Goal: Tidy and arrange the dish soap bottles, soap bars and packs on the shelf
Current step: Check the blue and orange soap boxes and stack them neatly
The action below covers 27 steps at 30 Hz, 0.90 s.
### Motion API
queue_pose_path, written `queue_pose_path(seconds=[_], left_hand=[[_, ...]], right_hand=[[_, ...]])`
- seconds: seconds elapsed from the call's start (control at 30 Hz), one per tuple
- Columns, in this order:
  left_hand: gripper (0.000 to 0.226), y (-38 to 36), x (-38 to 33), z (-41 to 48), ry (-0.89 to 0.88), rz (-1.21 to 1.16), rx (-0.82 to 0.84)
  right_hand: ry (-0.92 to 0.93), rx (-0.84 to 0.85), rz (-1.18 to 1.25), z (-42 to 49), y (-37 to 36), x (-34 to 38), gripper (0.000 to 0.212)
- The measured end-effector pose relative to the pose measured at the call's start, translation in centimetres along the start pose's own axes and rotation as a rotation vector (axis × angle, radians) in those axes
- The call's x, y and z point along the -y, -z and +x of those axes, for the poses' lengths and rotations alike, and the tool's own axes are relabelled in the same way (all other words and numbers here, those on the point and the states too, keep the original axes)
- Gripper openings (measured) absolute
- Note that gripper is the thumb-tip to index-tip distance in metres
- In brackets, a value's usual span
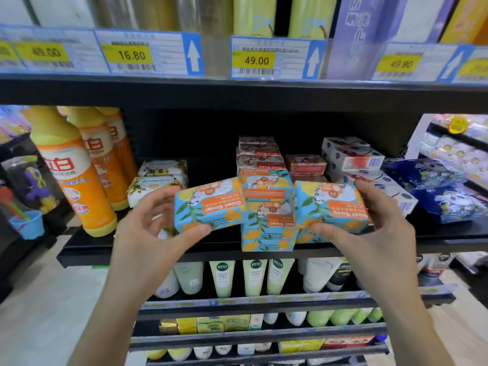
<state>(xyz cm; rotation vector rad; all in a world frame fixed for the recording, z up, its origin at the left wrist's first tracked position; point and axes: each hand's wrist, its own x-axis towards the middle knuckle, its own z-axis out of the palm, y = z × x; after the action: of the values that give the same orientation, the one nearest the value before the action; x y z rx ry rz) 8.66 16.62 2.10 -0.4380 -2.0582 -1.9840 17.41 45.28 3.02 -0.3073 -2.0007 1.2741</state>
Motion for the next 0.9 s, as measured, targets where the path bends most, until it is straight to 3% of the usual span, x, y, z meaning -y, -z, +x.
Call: queue_pose_path(seconds=[0.17,0.37,0.6,0.9], left_hand=[[0.067,4.5,1.0,-1.2,0.039,0.008,-0.137],[0.067,8.1,2.0,-2.3,0.063,0.026,-0.196],[0.073,8.8,2.4,-2.6,0.036,0.24,-0.033],[0.076,3.9,2.5,0.3,-0.109,0.58,0.106]], right_hand=[[0.016,0.135,0.005,-4.5,-3.3,2.3,0.095],[-0.026,0.299,-0.034,-8.7,-8.6,2.9,0.105],[-0.094,0.236,0.009,-10.3,-9.7,3.1,0.1],[-0.145,0.095,-0.037,-10.2,-7.1,2.8,0.096]])
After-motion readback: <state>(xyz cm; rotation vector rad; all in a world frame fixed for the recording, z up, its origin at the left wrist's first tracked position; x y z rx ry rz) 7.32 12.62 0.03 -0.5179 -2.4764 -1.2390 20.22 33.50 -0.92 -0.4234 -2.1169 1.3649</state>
